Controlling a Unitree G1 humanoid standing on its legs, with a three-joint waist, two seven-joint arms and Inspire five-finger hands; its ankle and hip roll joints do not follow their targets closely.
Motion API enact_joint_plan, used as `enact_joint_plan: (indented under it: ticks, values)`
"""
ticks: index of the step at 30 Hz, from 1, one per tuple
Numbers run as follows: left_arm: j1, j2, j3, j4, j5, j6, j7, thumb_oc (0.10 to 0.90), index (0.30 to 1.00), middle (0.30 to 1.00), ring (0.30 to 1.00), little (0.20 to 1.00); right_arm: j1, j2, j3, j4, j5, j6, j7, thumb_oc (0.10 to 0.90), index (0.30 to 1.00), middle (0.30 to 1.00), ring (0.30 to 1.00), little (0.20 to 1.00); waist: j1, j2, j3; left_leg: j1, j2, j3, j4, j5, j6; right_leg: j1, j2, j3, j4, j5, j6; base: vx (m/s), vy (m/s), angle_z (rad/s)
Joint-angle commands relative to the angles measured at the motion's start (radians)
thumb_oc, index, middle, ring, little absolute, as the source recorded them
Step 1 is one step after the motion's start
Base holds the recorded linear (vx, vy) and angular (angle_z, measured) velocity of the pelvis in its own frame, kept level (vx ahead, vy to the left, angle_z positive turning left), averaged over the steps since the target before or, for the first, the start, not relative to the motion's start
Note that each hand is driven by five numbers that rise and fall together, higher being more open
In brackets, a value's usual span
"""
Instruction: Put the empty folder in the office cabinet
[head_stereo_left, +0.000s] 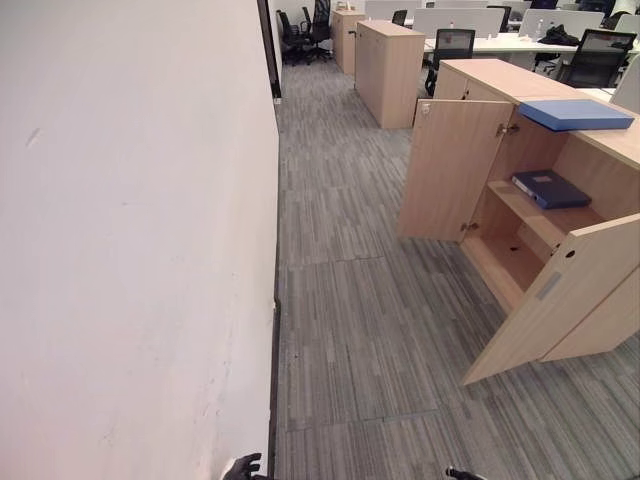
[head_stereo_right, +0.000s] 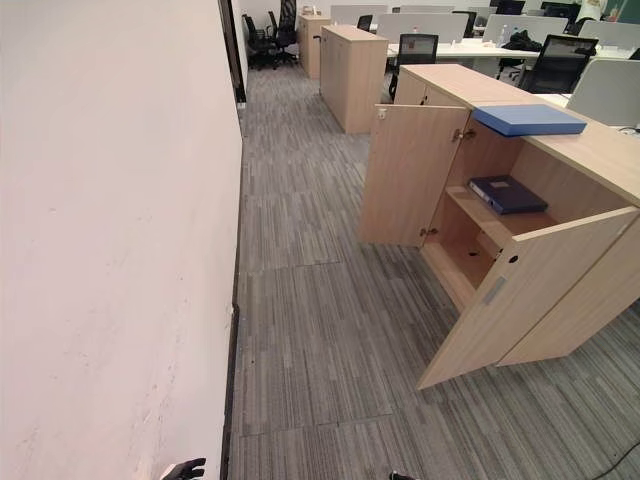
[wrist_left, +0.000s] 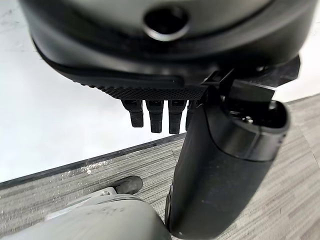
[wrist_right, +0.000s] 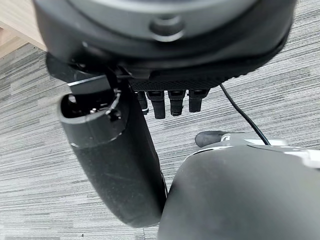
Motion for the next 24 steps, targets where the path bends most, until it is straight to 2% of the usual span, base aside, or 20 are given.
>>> enact_joint_plan:
  ticks: [1, 5, 11, 18, 24]
  values:
    - [-0.062, -0.032, -0.001, 0.068, -0.021, -0.01, -0.025, 0.8, 0.9, 0.9, 0.9, 0.9, -0.07, 0.044, 0.01, 0.03, 0.014, -0.012, 0.014, 0.8, 0.9, 0.9, 0.9, 0.9, 0.011, -0.03, 0.051, 0.121, -0.057, 0.001, -0.002, -0.187, 0.012, -0.034, -0.034, -0.122, -0.056, 0.097, 0.045, 0.0, 0.0, 0.0]
    - [-0.063, -0.03, 0.0, 0.063, -0.022, -0.01, -0.022, 0.8, 0.9, 0.9, 0.9, 0.9, -0.07, 0.04, 0.02, 0.026, -0.009, -0.011, 0.014, 0.8, 0.9, 0.9, 0.9, 0.9, 0.012, -0.03, 0.05, 0.124, -0.055, -0.001, -0.002, -0.188, 0.01, -0.03, -0.033, -0.123, -0.056, 0.093, 0.043, 0.0, 0.0, 0.01]
    - [-0.066, -0.032, 0.012, 0.089, -0.037, 0.006, -0.035, 0.8, 0.9, 0.9, 0.9, 0.9, -0.082, 0.034, 0.051, 0.042, -0.108, 0.008, -0.006, 0.8, 0.9, 0.9, 0.9, 0.9, 0.014, -0.029, 0.047, 0.125, -0.052, -0.002, -0.002, -0.187, 0.009, -0.026, -0.03, -0.126, -0.056, 0.088, 0.042, 0.0, 0.0, 0.0]
    - [-0.067, -0.033, 0.016, 0.109, -0.049, 0.018, -0.073, 0.8, 0.9, 0.9, 0.9, 0.9, -0.083, 0.032, 0.03, 0.032, -0.062, 0.006, 0.01, 0.8, 0.9, 0.9, 0.9, 0.9, 0.008, -0.026, 0.045, 0.13, -0.05, 0.001, -0.002, -0.189, 0.008, -0.022, -0.028, -0.123, -0.056, 0.086, 0.041, 0.0, 0.0, 0.0]
    - [-0.063, -0.033, 0.006, 0.103, -0.031, 0.016, -0.066, 0.8, 0.9, 0.9, 0.9, 0.9, -0.079, 0.028, 0.044, -0.009, -0.09, -0.005, -0.01, 0.8, 0.9, 0.9, 0.9, 0.9, 0.002, -0.024, 0.045, 0.132, -0.049, 0.004, -0.002, -0.192, 0.008, -0.023, -0.027, -0.121, -0.056, 0.085, 0.04, 0.0, 0.0, 0.0]
